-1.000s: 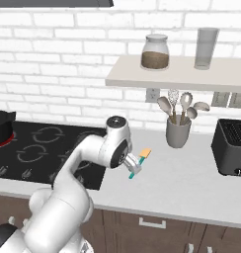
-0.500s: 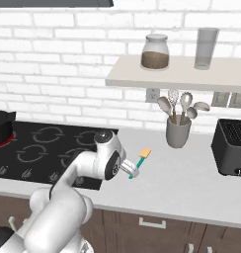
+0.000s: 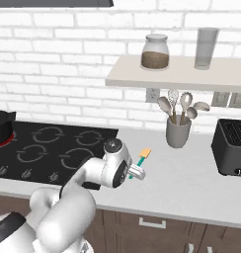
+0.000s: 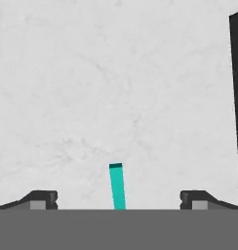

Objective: Put the tomato and avocado in the pot. Retrieve the spatula and lightly stir the vegetables in the pot.

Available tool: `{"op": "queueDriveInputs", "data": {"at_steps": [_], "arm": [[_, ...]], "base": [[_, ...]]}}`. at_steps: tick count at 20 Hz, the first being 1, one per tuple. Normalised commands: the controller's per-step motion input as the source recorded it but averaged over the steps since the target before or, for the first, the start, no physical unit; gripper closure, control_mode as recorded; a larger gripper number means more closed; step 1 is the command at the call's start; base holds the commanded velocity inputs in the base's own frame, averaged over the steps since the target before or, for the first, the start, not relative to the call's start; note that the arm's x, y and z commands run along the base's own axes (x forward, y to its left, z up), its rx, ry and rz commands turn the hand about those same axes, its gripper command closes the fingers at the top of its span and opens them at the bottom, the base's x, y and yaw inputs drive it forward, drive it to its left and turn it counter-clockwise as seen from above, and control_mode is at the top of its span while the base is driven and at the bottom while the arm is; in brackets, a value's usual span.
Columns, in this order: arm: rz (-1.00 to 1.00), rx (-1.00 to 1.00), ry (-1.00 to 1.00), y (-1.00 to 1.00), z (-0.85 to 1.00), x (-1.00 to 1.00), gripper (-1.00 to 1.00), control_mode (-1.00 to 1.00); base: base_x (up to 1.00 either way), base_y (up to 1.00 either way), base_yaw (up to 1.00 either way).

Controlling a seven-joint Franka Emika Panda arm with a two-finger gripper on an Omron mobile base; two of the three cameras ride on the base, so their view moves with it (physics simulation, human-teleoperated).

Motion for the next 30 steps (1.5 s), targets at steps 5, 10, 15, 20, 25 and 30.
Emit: {"op": "queueDriveInputs", "data": {"at_steps": [5, 10, 15, 20, 25, 30], "arm": [[0.1, 0.0, 0.05, -0.01, -0.33, 0.26, -1.0, -1.0], [0.05, 0.0, 0.04, 0.0, -0.28, 0.24, -1.0, -1.0], [0.01, 0.0, 0.06, 0.0, -0.31, 0.23, -1.0, -1.0], [0.0, 0.0, 0.06, 0.0, -0.25, 0.28, -1.0, -1.0], [0.0, -0.02, 0.03, 0.0, -0.3, 0.2, -1.0, -1.0], [0.0, -0.02, 0.04, 0.0, -0.53, -0.07, 1.0, -1.0]], "base": [[0.0, 0.0, 0.0], [0.0, 0.0, 0.0], [0.0, 0.0, 0.0], [0.0, 0.0, 0.0], [0.0, 0.0, 0.0], [0.0, 0.0, 0.0]]}}
